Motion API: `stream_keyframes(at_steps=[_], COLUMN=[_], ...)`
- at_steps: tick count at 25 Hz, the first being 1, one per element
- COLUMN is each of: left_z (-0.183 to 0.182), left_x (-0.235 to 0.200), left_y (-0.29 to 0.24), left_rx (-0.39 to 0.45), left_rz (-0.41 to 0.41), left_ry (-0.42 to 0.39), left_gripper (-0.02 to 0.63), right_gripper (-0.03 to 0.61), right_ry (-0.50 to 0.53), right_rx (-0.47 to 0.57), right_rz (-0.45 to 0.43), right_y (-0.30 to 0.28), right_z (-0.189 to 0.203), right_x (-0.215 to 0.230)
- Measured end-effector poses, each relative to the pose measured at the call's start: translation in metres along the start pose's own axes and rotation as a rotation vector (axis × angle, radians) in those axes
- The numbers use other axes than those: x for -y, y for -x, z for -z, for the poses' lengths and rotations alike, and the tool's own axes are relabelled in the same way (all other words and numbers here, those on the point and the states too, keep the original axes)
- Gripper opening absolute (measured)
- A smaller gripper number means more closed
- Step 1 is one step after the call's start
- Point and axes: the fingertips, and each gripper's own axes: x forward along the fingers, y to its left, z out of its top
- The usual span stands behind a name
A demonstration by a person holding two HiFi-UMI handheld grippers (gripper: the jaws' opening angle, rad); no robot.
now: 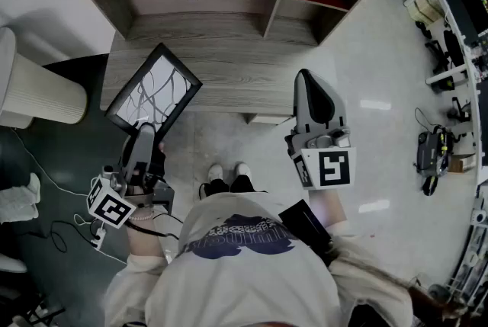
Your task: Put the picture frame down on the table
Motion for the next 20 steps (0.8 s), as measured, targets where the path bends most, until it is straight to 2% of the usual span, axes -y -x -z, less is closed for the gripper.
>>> stream_keyframes(at_steps=[15, 17, 20], left_z=[0.001, 0.000, -0.001], left_x=[-0.002, -0.002, -0.004], left_y=[0.000, 0.000, 0.001], left_rx=[-0.007, -0.013, -0.041], left_rz=[0.003, 0.008, 0.029], left_ry=[0.013, 0.019, 0.031], left_gripper=[0.057, 0.057, 0.057], right_gripper=[-0.003, -0.003, -0.003], right_ry=[0.028, -0.029, -0.236], right_rx=[-0.016, -0.022, -0.047], right_rz=[-0.007, -0.045, -0.137], right_y=[-0.003, -0.006, -0.014], right_z=[0.003, 0.005, 0.018], right_x=[-0.005, -0.007, -0.008])
